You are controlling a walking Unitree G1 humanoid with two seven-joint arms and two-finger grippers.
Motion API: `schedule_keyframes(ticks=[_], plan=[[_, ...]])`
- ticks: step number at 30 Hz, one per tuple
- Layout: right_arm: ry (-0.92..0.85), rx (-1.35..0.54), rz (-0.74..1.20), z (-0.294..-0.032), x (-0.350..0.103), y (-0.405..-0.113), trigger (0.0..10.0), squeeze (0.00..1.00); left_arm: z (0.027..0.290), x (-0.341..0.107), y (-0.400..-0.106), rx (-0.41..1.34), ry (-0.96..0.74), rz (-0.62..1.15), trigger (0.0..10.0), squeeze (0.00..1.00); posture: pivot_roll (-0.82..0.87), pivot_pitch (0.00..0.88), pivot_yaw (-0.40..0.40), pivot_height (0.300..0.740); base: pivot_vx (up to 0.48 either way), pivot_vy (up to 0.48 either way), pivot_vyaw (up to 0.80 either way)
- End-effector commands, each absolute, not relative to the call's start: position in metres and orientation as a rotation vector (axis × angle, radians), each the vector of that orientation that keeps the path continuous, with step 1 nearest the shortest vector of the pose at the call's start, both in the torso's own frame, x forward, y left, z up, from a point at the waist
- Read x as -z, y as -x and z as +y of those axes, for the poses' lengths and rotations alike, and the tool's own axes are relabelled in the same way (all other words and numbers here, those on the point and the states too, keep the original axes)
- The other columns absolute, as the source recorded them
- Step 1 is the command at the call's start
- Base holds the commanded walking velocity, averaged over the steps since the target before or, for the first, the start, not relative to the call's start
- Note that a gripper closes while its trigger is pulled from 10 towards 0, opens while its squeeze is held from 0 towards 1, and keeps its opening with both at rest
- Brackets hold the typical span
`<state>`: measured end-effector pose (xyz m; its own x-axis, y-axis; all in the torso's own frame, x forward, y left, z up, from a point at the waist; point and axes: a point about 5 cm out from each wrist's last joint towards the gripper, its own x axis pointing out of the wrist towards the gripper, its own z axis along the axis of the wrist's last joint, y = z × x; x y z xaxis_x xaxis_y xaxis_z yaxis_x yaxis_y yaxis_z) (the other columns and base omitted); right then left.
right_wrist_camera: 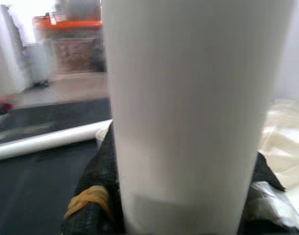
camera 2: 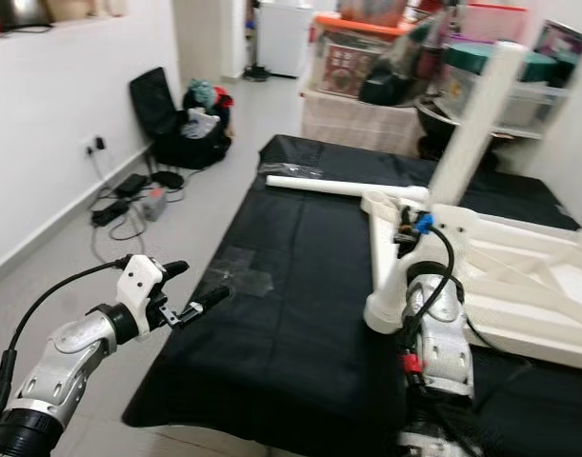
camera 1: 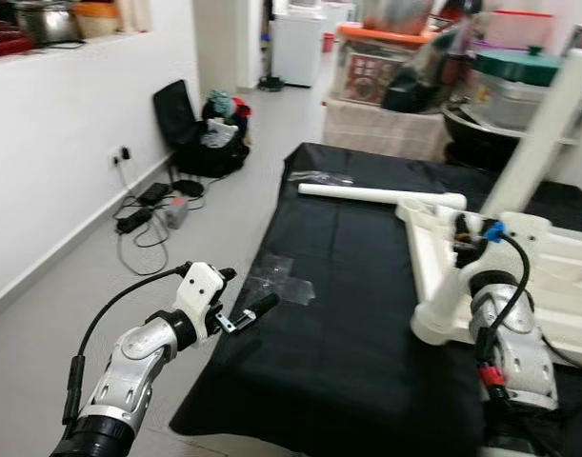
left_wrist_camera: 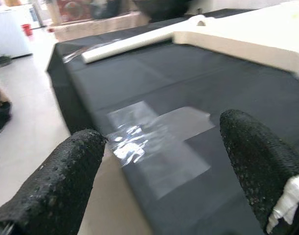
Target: Building children table
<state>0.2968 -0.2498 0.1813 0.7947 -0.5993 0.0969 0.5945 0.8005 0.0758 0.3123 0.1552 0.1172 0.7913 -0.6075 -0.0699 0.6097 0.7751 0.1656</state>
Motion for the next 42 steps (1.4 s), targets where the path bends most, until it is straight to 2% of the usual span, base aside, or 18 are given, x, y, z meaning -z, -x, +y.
schedule_keyframes(ticks=[1,2,3,5,8,9,11,12,17,18,19,20,25,29,31,33,34,42], plan=[[0.001,0.817,-0.051,-0.252,-0.167,-0.271,0.0,0.00,0.154,-0.117,-0.312,0.666,-0.186,0.017,10.0,0.00,0.03,0.000,-0.076,0.740,0.000,0.000,0.00],[0.001,0.817,-0.051,-0.252,-0.167,-0.271,0.0,0.00,0.154,-0.117,-0.312,0.666,-0.186,0.017,10.0,0.00,0.03,0.000,-0.076,0.740,0.000,0.000,0.00],[0.010,0.772,-0.108,-0.227,-0.175,-0.259,0.0,0.00,0.151,-0.117,-0.312,0.676,-0.185,0.016,10.0,0.00,0.02,0.000,-0.069,0.740,0.000,0.000,0.00],[0.034,0.703,-0.154,-0.212,-0.182,-0.254,0.0,0.00,0.147,-0.117,-0.312,0.686,-0.182,0.014,10.0,0.00,0.02,0.000,-0.069,0.740,0.000,0.000,0.00],[0.046,0.672,-0.159,-0.209,-0.183,-0.252,0.0,0.00,0.145,-0.117,-0.312,0.692,-0.179,0.013,10.0,0.00,0.02,0.000,-0.067,0.740,0.000,0.000,0.00],[0.065,0.626,-0.157,-0.210,-0.185,-0.257,3.5,0.00,0.145,-0.117,-0.312,0.695,-0.178,0.014,10.0,0.00,0.02,0.000,-0.068,0.740,0.000,0.000,0.00],[0.065,0.626,-0.157,-0.210,-0.185,-0.257,3.5,0.00,0.145,-0.117,-0.312,0.695,-0.178,0.014,10.0,0.00,0.02,0.000,-0.068,0.740,0.000,0.000,0.00],[0.060,0.537,-0.168,-0.207,-0.187,-0.266,10.0,0.00,0.145,-0.116,-0.312,0.695,-0.178,0.016,10.0,0.00,0.01,0.000,-0.070,0.740,0.000,0.000,0.00],[0.046,0.424,-0.203,-0.200,-0.191,-0.275,10.0,0.00,0.146,-0.116,-0.312,0.694,-0.177,0.019,10.0,0.00,0.01,0.000,-0.069,0.740,0.000,0.000,0.00],[0.013,0.331,-0.230,-0.199,-0.196,-0.285,10.0,1.00,0.144,-0.115,-0.312,0.696,-0.173,0.019,10.0,0.00,0.01,0.000,-0.077,0.740,0.000,0.000,0.00],[-0.006,0.226,-0.246,-0.199,-0.200,-0.294,10.0,0.83,0.143,-0.115,-0.311,0.697,-0.169,0.018,10.0,0.00,0.02,0.000,-0.079,0.740,0.000,0.000,0.00],[-0.027,0.097,-0.285,-0.197,-0.208,-0.299,10.0,0.00,0.142,-0.115,-0.311,0.697,-0.166,0.017,10.0,0.00,0.02,0.000,-0.078,0.740,0.000,0.000,0.00],[-0.040,-0.069,-0.327,-0.192,-0.215,-0.300,10.0,0.00,0.144,-0.115,-0.311,0.696,-0.164,0.016,10.0,0.00,0.02,0.000,-0.078,0.740,0.000,0.000,0.00],[-0.004,-0.375,-0.158,-0.209,-0.192,-0.309,10.0,0.00,0.148,-0.118,-0.314,0.692,-0.176,0.014,10.0,0.00,0.03,0.000,-0.083,0.740,0.000,0.000,0.00],[-0.019,-0.441,-0.110,-0.214,-0.184,-0.314,4.0,0.00,0.147,-0.119,-0.315,0.687,-0.178,0.009,10.0,0.00,0.03,0.000,-0.095,0.740,0.000,0.000,0.00],[-0.029,-0.449,-0.099,-0.215,-0.182,-0.315,4.0,0.00,0.147,-0.119,-0.315,0.686,-0.178,0.008,10.0,0.00,0.03,0.000,-0.095,0.740,0.000,0.000,0.00],[-0.026,-0.424,-0.088,-0.217,-0.179,-0.316,0.0,0.00,0.146,-0.119,-0.314,0.686,-0.176,0.007,10.0,0.00,0.04,0.000,-0.098,0.740,0.000,0.000,0.00],[0.073,-0.249,0.009,-0.229,-0.152,-0.317,0.0,0.00,0.148,-0.115,-0.309,0.686,-0.174,0.017,10.0,0.00,0.04,0.000,-0.090,0.740,0.000,0.000,0.00]])
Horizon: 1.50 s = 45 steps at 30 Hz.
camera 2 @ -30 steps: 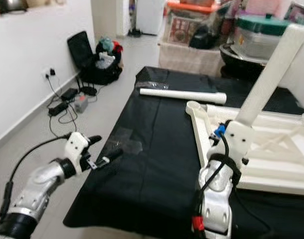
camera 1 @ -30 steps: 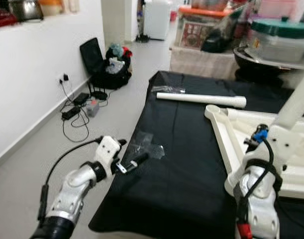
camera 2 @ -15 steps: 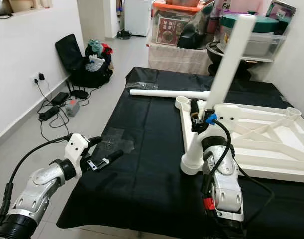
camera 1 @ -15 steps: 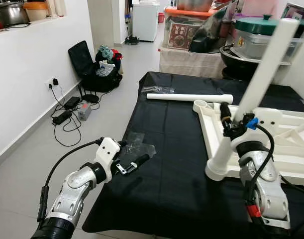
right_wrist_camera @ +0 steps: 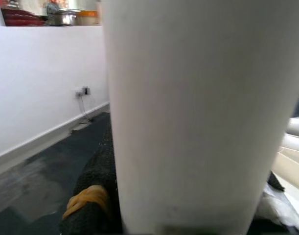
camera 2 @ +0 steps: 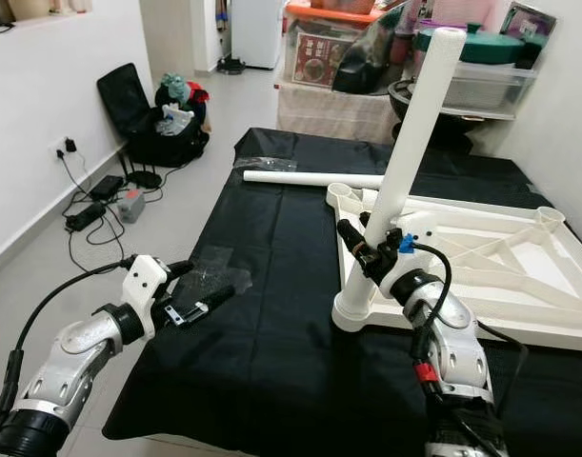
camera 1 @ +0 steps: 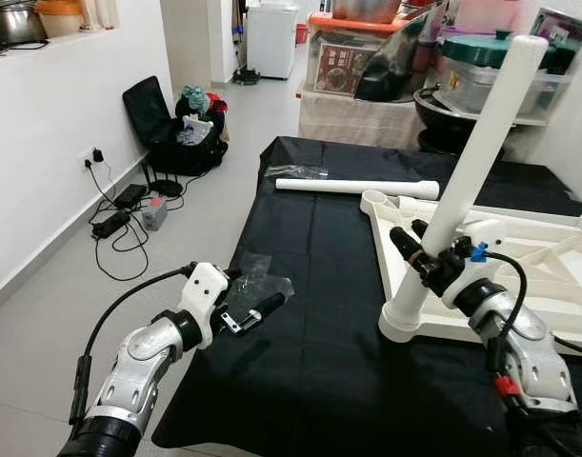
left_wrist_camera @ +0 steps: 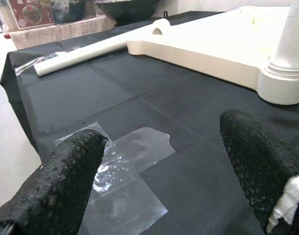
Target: Building children table
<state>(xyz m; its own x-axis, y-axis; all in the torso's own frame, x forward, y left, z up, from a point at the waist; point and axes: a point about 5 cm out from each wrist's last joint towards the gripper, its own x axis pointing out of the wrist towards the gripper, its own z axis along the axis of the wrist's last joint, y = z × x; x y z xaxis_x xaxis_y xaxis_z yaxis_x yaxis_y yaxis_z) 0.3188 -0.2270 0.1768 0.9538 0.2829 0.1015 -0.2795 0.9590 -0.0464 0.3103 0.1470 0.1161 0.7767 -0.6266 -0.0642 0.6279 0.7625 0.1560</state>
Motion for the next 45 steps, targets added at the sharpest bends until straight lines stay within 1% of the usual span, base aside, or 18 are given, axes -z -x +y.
schedule_keyframes(ticks=[1,2,4,5,7,10,17,18,21,22,26,27,34,40,41,42,43,45], plan=[[0.075,-0.055,0.053,-0.240,-0.146,-0.318,0.0,0.00,0.150,-0.115,-0.310,0.684,-0.180,0.021,10.0,0.00,0.02,0.000,-0.086,0.740,0.000,0.000,0.00],[0.075,-0.055,0.053,-0.240,-0.146,-0.318,0.0,0.00,0.150,-0.115,-0.310,0.684,-0.180,0.021,10.0,0.00,0.02,0.000,-0.086,0.740,0.000,0.000,0.00],[0.079,0.461,0.152,-0.275,-0.128,-0.301,0.0,0.00,0.150,-0.116,-0.313,0.682,-0.187,0.020,10.0,0.00,0.01,0.000,-0.084,0.740,0.000,0.000,0.00],[0.079,0.461,0.152,-0.275,-0.128,-0.301,0.0,0.00,0.150,-0.116,-0.313,0.682,-0.187,0.020,10.0,0.00,0.01,0.000,-0.084,0.740,0.000,0.000,0.00],[0.109,0.763,0.193,-0.289,-0.115,-0.268,0.0,0.00,0.146,-0.118,-0.314,0.684,-0.184,0.012,10.0,0.00,0.02,0.000,-0.083,0.740,0.000,0.000,0.00],[0.150,0.849,0.165,-0.274,-0.120,-0.232,0.0,0.00,0.142,-0.115,-0.311,0.695,-0.180,0.012,10.0,0.00,0.02,0.000,-0.090,0.740,0.000,0.000,0.00],[0.129,0.781,0.104,-0.249,-0.134,-0.227,0.0,0.00,0.146,-0.112,-0.309,0.692,-0.179,0.023,10.0,0.00,0.01,0.000,-0.078,0.740,0.000,0.000,0.00],[0.085,0.689,0.086,-0.239,-0.135,-0.238,10.0,0.00,0.145,-0.112,-0.309,0.696,-0.181,0.025,10.0,0.00,0.00,0.000,-0.073,0.740,0.000,0.000,0.00],[0.041,0.481,-0.040,-0.216,-0.151,-0.263,10.0,0.00,0.140,-0.114,-0.313,0.707,-0.181,0.016,10.0,0.00,0.01,0.000,-0.082,0.740,0.000,0.000,0.00],[0.040,0.457,-0.064,-0.215,-0.157,-0.267,10.0,1.00,0.138,-0.116,-0.314,0.707,-0.180,0.011,10.0,0.00,0.01,0.000,-0.084,0.740,0.000,0.000,0.00],[0.028,0.438,-0.077,-0.214,-0.165,-0.269,10.0,1.00,0.138,-0.117,-0.315,0.705,-0.178,0.005,10.0,0.00,0.01,0.000,-0.084,0.740,0.000,0.000,0.00],[-0.010,0.203,-0.093,-0.204,-0.173,-0.279,10.0,0.00,0.140,-0.116,-0.314,0.703,-0.177,0.008,10.0,0.00,0.02,0.000,-0.086,0.740,0.000,0.000,0.00],[0.098,-0.476,-0.117,-0.188,-0.185,-0.281,10.0,0.00,0.145,-0.115,-0.313,0.698,-0.176,0.014,10.0,0.00,0.02,0.000,-0.085,0.740,0.000,0.000,0.00],[0.152,-0.687,-0.034,-0.194,-0.174,-0.279,9.3,0.00,0.144,-0.118,-0.316,0.698,-0.178,0.004,10.0,0.00,0.03,0.000,-0.095,0.740,0.000,0.000,0.00],[0.157,-0.734,-0.008,-0.197,-0.171,-0.279,6.9,0.00,0.143,-0.120,-0.316,0.698,-0.177,-0.001,10.0,0.00,0.03,0.000,-0.095,0.740,0.000,0.000,0.00],[0.157,-0.734,-0.008,-0.197,-0.171,-0.279,6.9,0.00,0.143,-0.120,-0.316,0.698,-0.177,-0.001,10.0,0.00,0.03,0.000,-0.095,0.740,0.000,0.000,0.00],[0.137,-0.765,0.014,-0.200,-0.168,-0.281,3.7,0.00,0.143,-0.119,-0.316,0.698,-0.176,-0.002,10.0,0.00,0.03,0.000,-0.097,0.740,0.000,0.000,0.00],[0.105,-0.784,0.021,-0.197,-0.165,-0.282,3.2,0.00,0.143,-0.118,-0.314,0.698,-0.176,-0.001,10.0,0.00,0.04,0.000,-0.096,0.740,0.000,0.000,0.00]])
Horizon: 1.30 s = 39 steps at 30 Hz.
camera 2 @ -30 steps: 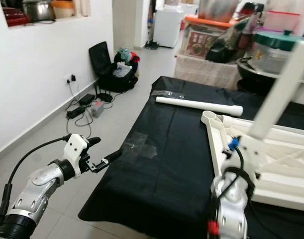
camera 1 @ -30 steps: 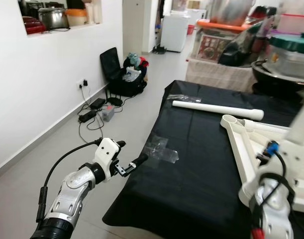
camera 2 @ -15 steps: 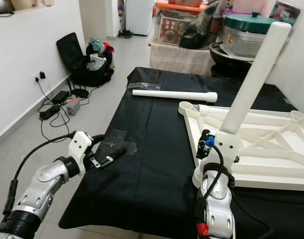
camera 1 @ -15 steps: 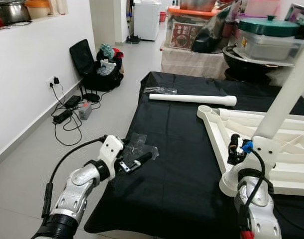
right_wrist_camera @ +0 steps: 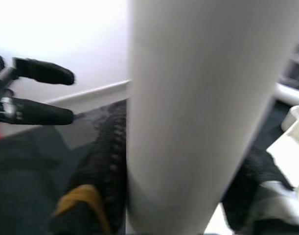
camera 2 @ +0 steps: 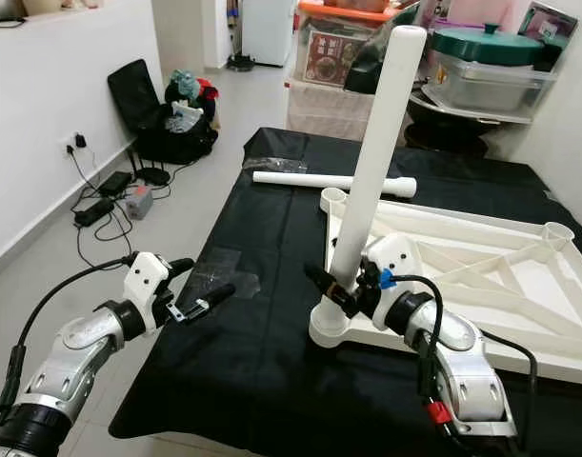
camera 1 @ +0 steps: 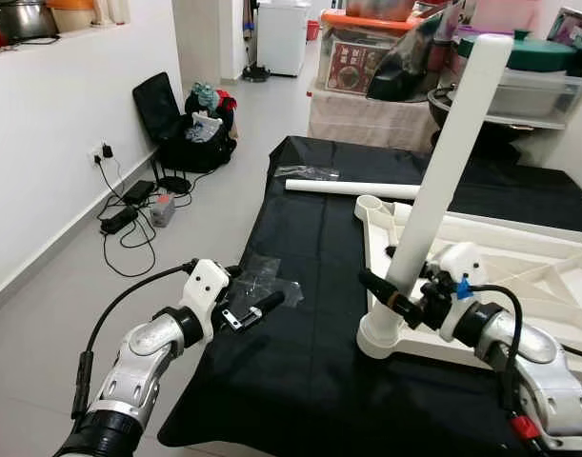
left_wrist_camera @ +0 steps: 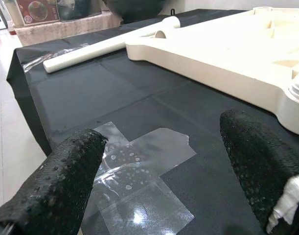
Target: Building children table
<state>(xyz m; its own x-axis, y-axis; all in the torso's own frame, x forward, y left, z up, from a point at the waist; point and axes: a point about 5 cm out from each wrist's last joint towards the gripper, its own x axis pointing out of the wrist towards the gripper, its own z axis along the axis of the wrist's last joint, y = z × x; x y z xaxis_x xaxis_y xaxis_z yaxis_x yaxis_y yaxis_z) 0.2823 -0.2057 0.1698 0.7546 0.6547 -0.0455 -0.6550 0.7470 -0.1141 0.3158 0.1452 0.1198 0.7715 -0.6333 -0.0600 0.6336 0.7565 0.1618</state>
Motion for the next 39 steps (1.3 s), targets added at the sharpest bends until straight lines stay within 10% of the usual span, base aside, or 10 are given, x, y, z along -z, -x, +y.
schedule_keyframes(ticks=[1,4,6,7,11,17,19,21,38,39], plan=[[0.078,-0.804,0.023,-0.193,-0.163,-0.281,3.2,0.00,0.144,-0.118,-0.314,0.697,-0.178,0.003,10.0,0.00,0.04,0.000,-0.095,0.740,0.000,0.000,0.00],[0.057,-0.832,0.026,-0.188,-0.160,-0.280,4.0,0.00,0.145,-0.117,-0.313,0.697,-0.180,0.005,10.0,0.00,0.03,0.000,-0.094,0.740,0.000,0.000,0.00],[0.036,-0.864,0.017,-0.182,-0.158,-0.279,3.0,0.00,0.146,-0.118,-0.314,0.697,-0.183,0.007,10.0,0.00,0.03,0.000,-0.093,0.740,0.000,0.000,0.00],[0.018,-0.884,0.004,-0.181,-0.158,-0.279,0.0,0.00,0.145,-0.118,-0.315,0.698,-0.183,0.007,10.0,0.00,0.03,0.000,-0.092,0.740,0.000,0.000,0.00],[-0.044,-0.836,-0.037,-0.185,-0.160,-0.283,0.0,0.00,0.142,-0.119,-0.316,0.704,-0.180,0.002,10.0,0.00,0.03,0.000,-0.092,0.740,0.000,0.000,0.00],[0.099,-0.429,0.027,-0.206,-0.145,-0.302,0.0,0.00,0.144,-0.118,-0.315,0.702,-0.184,0.004,10.0,0.00,0.03,0.000,-0.090,0.740,0.000,0.000,0.00],[0.061,0.188,0.208,-0.246,-0.113,-0.279,0.0,0.00,0.147,-0.117,-0.314,0.696,-0.190,0.010,10.0,0.00,0.02,0.000,-0.090,0.740,0.000,0.000,0.00],[0.087,0.336,0.260,-0.257,-0.104,-0.265,0.0,0.00,0.148,-0.116,-0.313,0.695,-0.190,0.011,10.0,0.00,0.02,0.000,-0.090,0.740,0.000,0.000,0.00],[0.162,0.980,0.412,-0.284,-0.085,-0.175,0.0,0.00,0.145,-0.115,-0.315,0.716,-0.196,0.024,10.0,0.00,-0.03,0.000,-0.053,0.740,0.000,0.000,0.00],[0.156,0.971,0.403,-0.282,-0.089,-0.181,4.9,0.00,0.144,-0.115,-0.315,0.717,-0.196,0.024,10.0,0.00,-0.02,0.000,-0.059,0.740,0.000,0.000,0.00]])
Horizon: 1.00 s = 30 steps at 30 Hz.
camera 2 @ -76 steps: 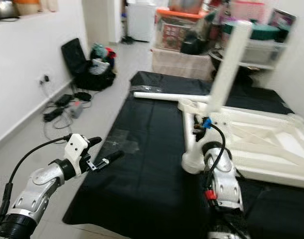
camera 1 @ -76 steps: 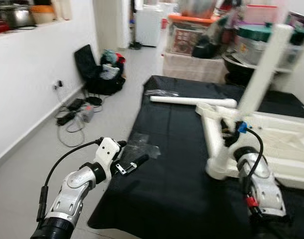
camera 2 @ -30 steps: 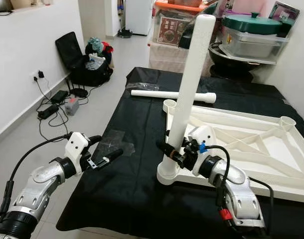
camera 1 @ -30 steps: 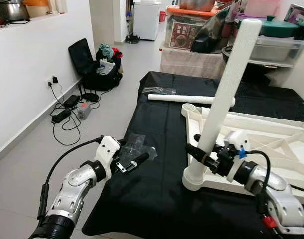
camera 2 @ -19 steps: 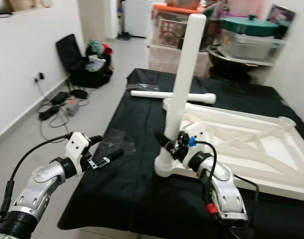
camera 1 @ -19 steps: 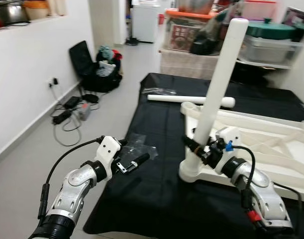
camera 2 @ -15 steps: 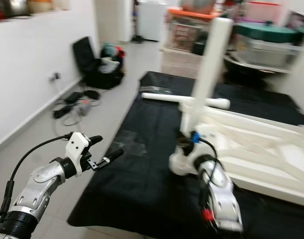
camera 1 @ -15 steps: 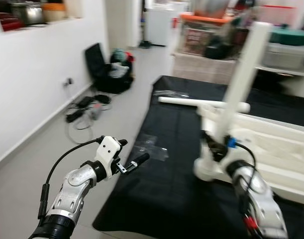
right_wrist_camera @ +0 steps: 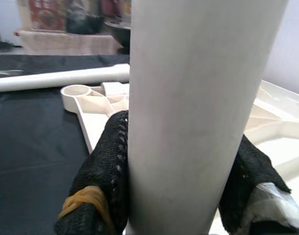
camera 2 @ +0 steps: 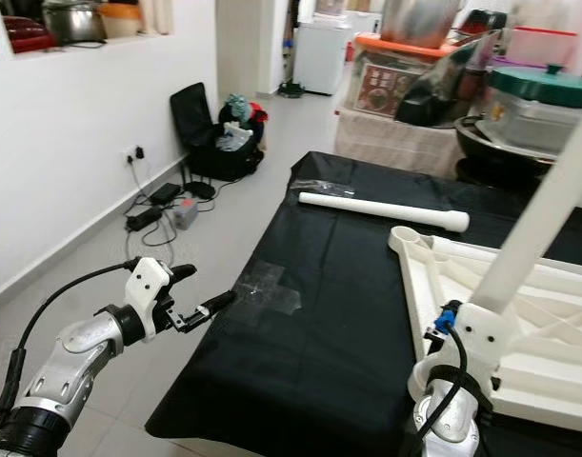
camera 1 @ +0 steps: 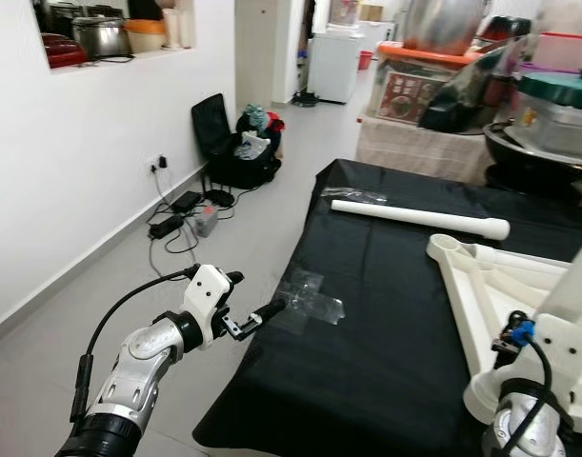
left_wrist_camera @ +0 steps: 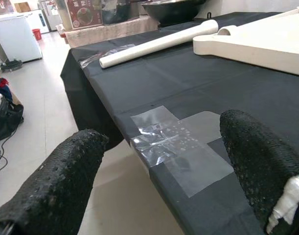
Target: Building children table
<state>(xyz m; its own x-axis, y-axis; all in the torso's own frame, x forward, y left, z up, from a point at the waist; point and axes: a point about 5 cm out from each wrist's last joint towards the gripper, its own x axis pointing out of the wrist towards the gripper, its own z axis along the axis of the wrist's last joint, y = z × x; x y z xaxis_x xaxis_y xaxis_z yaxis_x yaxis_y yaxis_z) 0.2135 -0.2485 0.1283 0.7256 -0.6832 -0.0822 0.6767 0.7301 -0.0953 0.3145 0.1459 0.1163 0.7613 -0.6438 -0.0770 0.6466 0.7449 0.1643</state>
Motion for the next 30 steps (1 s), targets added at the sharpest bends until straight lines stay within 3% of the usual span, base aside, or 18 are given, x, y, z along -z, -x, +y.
schedule_keyframes(ticks=[1,3,4,6,7,8,10,12,13,16,17,20,22,30], plan=[[0.156,0.971,0.403,-0.282,-0.089,-0.181,4.9,0.00,0.144,-0.115,-0.315,0.717,-0.196,0.024,10.0,0.00,-0.02,0.000,-0.059,0.740,0.000,0.000,0.00],[0.151,0.953,0.395,-0.279,-0.092,-0.185,4.9,0.00,0.143,-0.114,-0.315,0.717,-0.196,0.024,10.0,0.00,-0.02,0.000,-0.059,0.740,0.000,0.000,0.00],[0.100,0.859,0.381,-0.270,-0.092,-0.197,10.0,0.00,0.142,-0.114,-0.313,0.718,-0.189,0.023,10.0,0.00,-0.02,0.000,-0.063,0.740,0.000,0.000,0.00],[0.100,0.859,0.381,-0.270,-0.092,-0.197,10.0,0.00,0.142,-0.114,-0.313,0.718,-0.189,0.023,10.0,0.00,-0.02,0.000,-0.063,0.740,0.000,0.000,0.00],[0.000,0.682,0.305,-0.252,-0.099,-0.218,10.0,0.00,0.141,-0.113,-0.312,0.718,-0.186,0.024,10.0,0.00,-0.01,0.000,-0.068,0.740,0.000,0.000,0.00],[0.000,0.682,0.305,-0.252,-0.099,-0.218,10.0,0.00,0.141,-0.113,-0.312,0.718,-0.186,0.024,10.0,0.00,-0.01,0.000,-0.068,0.740,0.000,0.000,0.00],[-0.199,0.262,0.088,-0.211,-0.129,-0.254,10.0,0.29,0.143,-0.113,-0.312,0.712,-0.187,0.025,10.0,0.00,0.00,0.000,-0.073,0.740,0.000,0.000,0.00],[-0.199,0.262,0.088,-0.211,-0.129,-0.254,10.0,0.29,0.143,-0.113,-0.312,0.712,-0.187,0.025,10.0,0.00,0.00,0.000,-0.073,0.740,0.000,0.000,0.00],[-0.222,0.128,0.038,-0.203,-0.139,-0.262,10.0,1.00,0.144,-0.113,-0.313,0.709,-0.189,0.022,10.0,0.00,0.00,0.000,-0.077,0.740,0.000,0.000,0.00],[-0.230,0.056,0.024,-0.200,-0.144,-0.267,10.0,1.00,0.143,-0.115,-0.314,0.706,-0.190,0.018,10.0,0.00,0.01,0.000,-0.084,0.740,0.000,0.000,0.00],[-0.201,-0.045,0.023,-0.198,-0.148,-0.267,10.0,0.00,0.143,-0.115,-0.315,0.703,-0.188,0.014,10.0,0.00,0.01,0.000,-0.083,0.740,0.000,0.000,0.00],[-0.178,-0.166,0.017,-0.196,-0.152,-0.264,10.0,0.00,0.143,-0.115,-0.315,0.701,-0.184,0.012,10.0,0.00,0.01,0.000,-0.082,0.740,0.000,0.000,0.00],[-0.118,-0.423,0.016,-0.199,-0.157,-0.257,10.0,0.00,0.144,-0.113,-0.313,0.701,-0.184,0.017,10.0,0.00,0.01,0.000,-0.076,0.740,0.000,0.000,0.00],[-0.027,-0.589,-0.005,-0.204,-0.171,-0.275,10.0,0.00,0.143,-0.116,-0.318,0.701,-0.190,0.009,10.0,0.00,0.01,0.000,-0.085,0.740,0.000,0.000,0.00]])
